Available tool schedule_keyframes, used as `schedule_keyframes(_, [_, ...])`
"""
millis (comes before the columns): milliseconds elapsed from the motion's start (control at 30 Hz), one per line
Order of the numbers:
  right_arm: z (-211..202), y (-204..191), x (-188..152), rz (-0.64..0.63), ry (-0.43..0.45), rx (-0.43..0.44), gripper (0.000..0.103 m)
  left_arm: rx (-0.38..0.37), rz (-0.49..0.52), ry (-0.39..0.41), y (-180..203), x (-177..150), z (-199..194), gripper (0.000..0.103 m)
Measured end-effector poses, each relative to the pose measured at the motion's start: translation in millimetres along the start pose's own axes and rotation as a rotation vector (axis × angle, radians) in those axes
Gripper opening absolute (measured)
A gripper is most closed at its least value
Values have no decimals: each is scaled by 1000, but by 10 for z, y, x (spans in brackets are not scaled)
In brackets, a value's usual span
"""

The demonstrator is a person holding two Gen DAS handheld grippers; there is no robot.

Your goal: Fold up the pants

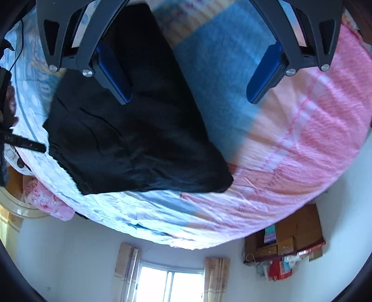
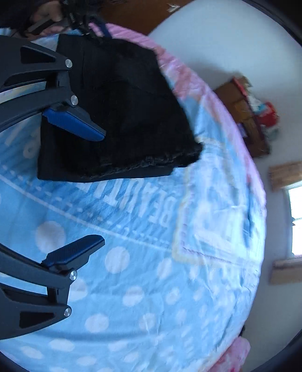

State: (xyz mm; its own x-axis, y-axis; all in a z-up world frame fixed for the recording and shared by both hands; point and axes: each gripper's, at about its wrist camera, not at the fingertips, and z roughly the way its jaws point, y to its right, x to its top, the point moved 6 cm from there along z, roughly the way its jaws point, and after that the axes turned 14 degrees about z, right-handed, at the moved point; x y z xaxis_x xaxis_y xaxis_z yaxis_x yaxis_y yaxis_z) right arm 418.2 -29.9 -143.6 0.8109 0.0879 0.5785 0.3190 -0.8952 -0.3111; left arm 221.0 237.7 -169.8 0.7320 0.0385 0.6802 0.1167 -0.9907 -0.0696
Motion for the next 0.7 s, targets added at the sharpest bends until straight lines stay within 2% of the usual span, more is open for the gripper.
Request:
schedule_keyframes(167, [-647, -137, -250, 42, 98, 37, 84, 17, 20, 38, 124, -114, -444, 101])
schedule_keyframes(333, [-1245, -320, -745, 57, 212, 64, 84, 26, 73, 93, 337, -239, -883, 102])
schedule_keyframes(500, [-1547, -515, -1071, 23, 266, 69, 84, 18, 136, 136, 533, -340, -1170, 102])
schedule_keyframes(700, [-1718, -635, -1255, 10, 292, 60, 84, -19, 113, 168, 577, -336, -1302, 102])
